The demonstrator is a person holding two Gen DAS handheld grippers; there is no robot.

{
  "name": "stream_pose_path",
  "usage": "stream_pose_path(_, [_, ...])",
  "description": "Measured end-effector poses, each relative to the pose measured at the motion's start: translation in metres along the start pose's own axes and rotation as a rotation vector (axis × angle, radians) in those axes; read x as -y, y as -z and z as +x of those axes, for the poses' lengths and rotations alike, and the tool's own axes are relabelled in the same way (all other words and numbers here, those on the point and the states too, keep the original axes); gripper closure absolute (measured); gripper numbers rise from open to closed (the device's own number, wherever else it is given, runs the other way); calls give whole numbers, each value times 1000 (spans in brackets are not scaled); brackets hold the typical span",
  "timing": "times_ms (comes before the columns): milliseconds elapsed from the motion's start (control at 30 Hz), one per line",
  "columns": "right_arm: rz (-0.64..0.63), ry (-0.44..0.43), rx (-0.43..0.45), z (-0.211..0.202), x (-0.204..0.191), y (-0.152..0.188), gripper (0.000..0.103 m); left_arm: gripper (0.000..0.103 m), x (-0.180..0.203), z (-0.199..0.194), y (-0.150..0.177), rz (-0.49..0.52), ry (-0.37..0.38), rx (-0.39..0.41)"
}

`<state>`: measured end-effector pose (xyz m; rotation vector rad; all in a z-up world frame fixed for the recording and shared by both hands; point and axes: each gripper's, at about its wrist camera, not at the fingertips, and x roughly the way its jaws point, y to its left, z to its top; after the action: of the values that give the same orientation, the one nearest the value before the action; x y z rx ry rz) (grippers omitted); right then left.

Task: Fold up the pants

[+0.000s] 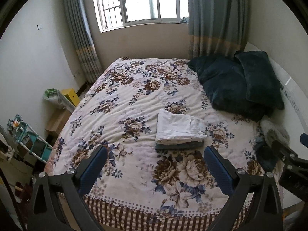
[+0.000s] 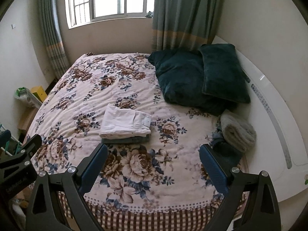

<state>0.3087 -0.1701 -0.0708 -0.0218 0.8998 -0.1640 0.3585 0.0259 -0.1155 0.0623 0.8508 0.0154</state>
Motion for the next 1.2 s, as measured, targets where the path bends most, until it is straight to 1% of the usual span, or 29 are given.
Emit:
stream_pose_path(433, [-6,-5,1,9,-7,-3,5,0,-4,7,-1,-4,0,-4])
stream_pose_path(1200, [-2,-14,8,8,-13,-3,4,0,2,4,0,0,-35,10])
